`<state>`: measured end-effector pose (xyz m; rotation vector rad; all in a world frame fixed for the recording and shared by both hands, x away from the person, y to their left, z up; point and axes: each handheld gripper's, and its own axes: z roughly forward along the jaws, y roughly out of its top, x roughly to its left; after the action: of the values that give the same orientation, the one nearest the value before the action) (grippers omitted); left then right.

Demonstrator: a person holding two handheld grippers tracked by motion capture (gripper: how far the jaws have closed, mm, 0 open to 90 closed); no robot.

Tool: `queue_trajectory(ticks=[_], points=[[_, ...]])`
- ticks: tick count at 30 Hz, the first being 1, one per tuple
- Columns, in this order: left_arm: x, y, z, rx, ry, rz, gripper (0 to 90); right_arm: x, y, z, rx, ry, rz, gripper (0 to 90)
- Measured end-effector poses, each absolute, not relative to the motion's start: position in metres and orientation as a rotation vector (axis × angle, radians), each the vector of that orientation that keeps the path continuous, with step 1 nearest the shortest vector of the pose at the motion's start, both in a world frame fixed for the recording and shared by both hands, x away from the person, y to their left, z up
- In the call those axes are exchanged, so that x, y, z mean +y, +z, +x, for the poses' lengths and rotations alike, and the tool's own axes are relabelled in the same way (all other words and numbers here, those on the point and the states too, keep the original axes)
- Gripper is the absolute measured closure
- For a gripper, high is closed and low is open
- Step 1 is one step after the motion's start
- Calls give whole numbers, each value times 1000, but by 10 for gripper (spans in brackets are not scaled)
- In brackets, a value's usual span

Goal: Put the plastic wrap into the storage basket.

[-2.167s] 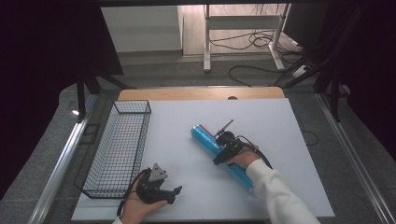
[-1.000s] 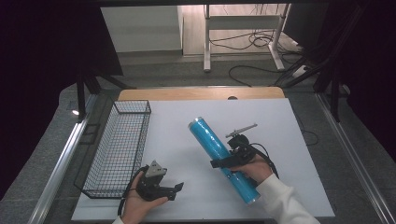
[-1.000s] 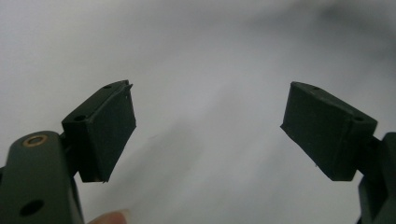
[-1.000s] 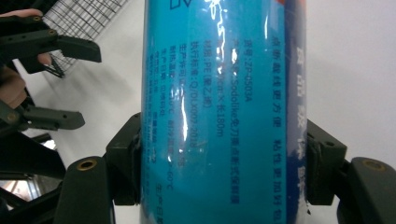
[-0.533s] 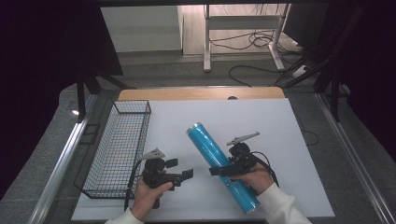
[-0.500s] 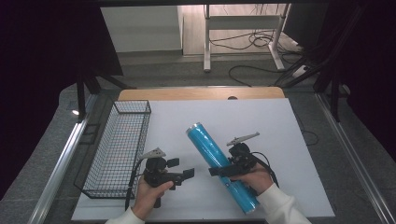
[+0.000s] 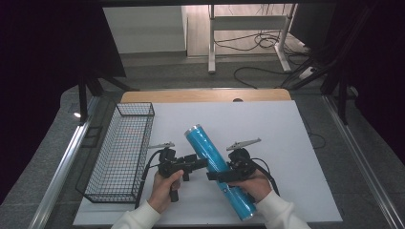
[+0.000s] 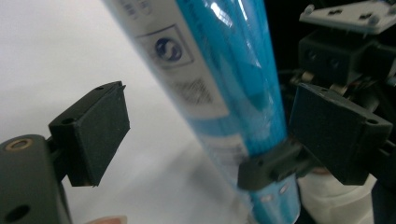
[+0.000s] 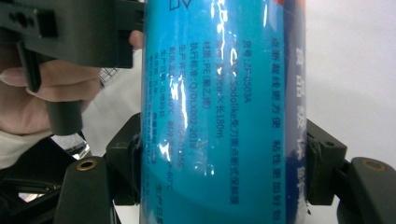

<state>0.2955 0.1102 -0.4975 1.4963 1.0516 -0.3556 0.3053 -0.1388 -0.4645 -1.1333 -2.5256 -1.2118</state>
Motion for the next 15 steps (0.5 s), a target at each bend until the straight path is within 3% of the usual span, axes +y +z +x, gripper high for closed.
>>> queue_trajectory(ticks=[7,15], points=[[106,-500,300,1034,-402,1489,131,-123,-467,303,-2521,-1240,-1102,313],[113,-502,302,1019,-453,1466,240,-109,-467,301,-2532,-1264,-1074,313]])
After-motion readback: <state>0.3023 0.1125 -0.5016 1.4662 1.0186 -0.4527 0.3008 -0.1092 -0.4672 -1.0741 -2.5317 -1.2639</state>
